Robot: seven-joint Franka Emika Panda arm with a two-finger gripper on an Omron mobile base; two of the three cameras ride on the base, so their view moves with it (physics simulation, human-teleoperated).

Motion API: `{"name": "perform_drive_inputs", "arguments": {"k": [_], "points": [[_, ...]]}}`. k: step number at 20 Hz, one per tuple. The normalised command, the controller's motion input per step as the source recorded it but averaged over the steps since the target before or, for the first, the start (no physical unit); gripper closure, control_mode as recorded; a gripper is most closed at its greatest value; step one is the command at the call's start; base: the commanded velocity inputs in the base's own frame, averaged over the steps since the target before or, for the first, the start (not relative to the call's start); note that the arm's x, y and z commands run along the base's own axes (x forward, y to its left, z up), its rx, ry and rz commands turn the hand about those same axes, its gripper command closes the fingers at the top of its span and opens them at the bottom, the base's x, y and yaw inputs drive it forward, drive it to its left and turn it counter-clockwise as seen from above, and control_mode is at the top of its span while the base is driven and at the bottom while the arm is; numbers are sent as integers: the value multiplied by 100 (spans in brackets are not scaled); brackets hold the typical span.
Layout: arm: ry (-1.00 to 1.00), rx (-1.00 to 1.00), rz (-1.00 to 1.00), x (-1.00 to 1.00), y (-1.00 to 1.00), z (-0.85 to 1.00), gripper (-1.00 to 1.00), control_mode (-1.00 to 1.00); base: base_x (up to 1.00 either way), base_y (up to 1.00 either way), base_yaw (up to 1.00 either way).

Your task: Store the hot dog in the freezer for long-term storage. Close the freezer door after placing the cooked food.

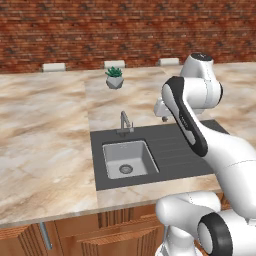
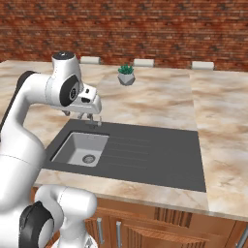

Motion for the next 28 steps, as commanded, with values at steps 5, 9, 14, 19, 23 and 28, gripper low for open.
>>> {"name": "perform_drive_inputs", "arguments": {"k": [5, 9, 14, 19, 23, 28], "points": [[0, 0, 0, 0, 0, 0, -100, -100, 0, 0, 0], [0, 0, -6, -2, 0, 0, -100, 100, -12, -1, -17], [0, 0, 0, 0, 0, 0, -100, 100, -30, -7, -48], [0, 0, 0, 0, 0, 0, -100, 100, -23, -4, -53], [0, 0, 0, 0, 0, 0, -100, 100, -7, 0, -47], [0, 0, 0, 0, 0, 0, -100, 100, 0, -18, -25]]}}
